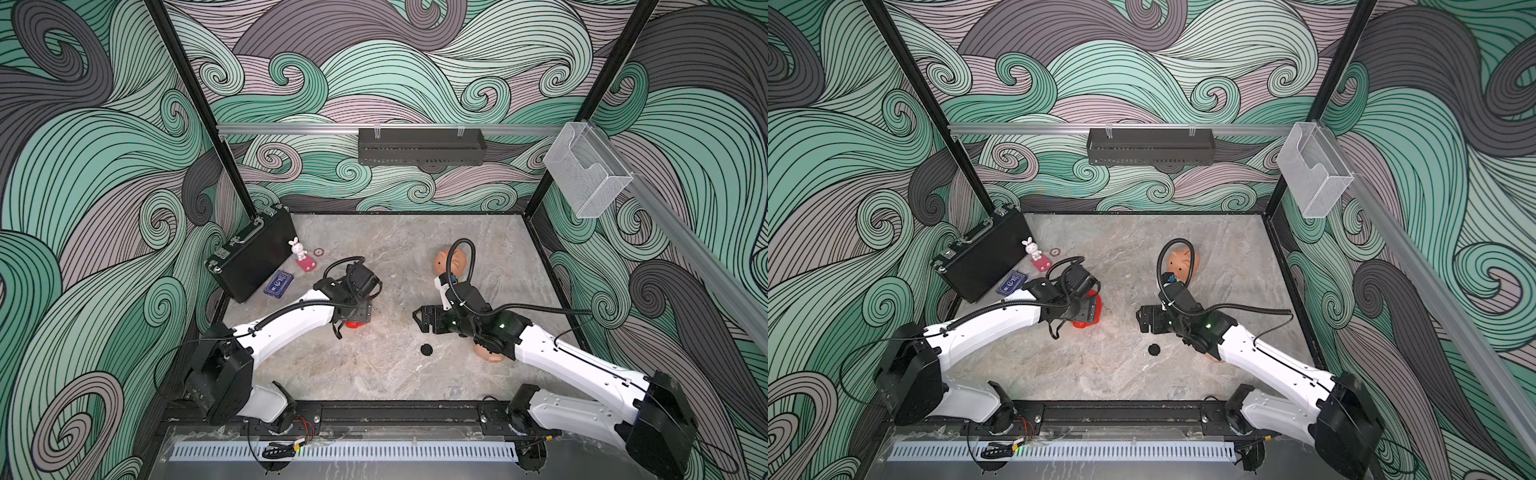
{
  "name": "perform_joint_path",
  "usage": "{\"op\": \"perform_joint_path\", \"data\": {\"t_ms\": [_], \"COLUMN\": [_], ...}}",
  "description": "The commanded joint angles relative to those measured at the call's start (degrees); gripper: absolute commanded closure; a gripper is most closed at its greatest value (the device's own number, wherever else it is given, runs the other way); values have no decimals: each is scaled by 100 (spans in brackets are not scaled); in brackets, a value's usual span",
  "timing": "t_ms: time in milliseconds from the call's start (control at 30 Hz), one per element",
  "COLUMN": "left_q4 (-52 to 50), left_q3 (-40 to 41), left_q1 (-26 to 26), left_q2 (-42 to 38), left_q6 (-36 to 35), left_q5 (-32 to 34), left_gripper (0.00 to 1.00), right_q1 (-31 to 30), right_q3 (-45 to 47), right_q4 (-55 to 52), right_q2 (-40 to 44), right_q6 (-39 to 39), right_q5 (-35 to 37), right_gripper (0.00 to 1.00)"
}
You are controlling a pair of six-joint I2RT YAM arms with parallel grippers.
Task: Open piggy banks
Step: Adjust the piggy bank at the center of the board.
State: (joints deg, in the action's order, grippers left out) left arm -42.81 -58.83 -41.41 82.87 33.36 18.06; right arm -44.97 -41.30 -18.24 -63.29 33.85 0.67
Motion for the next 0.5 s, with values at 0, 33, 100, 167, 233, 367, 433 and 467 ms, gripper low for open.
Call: {"op": "perform_joint_path", "data": {"t_ms": [0,33,100,167,233,367,433,467], "left_q4": [-488,-507,-533,-553,-571,-559,-491,-447], "left_q3": [-242,-278,-354,-408,-444,-498,-482,-452], "left_q1": [-143,-169,-217,-251,-265,-280,-277,-278], "left_q2": [255,301,391,452,484,428,308,211], "left_q6": [4,20,51,89,138,170,162,145], "left_q5": [442,456,478,496,504,399,245,152], "left_gripper": [16,16,15,13,6,2,1,1], "right_q1": [27,32,32,32,34,40,41,39], "right_q3": [36,34,34,47,52,12,-9,-2], "right_q4": [-74,-73,-74,-74,-72,-73,-70,-51], "right_q2": [98,98,97,106,106,132,150,166], "right_q6": [25,41,44,43,50,87,87,81], "right_q5": [135,134,148,168,159,93,62,45], "right_gripper": [6,7,7,7,7,7,7,7]}}
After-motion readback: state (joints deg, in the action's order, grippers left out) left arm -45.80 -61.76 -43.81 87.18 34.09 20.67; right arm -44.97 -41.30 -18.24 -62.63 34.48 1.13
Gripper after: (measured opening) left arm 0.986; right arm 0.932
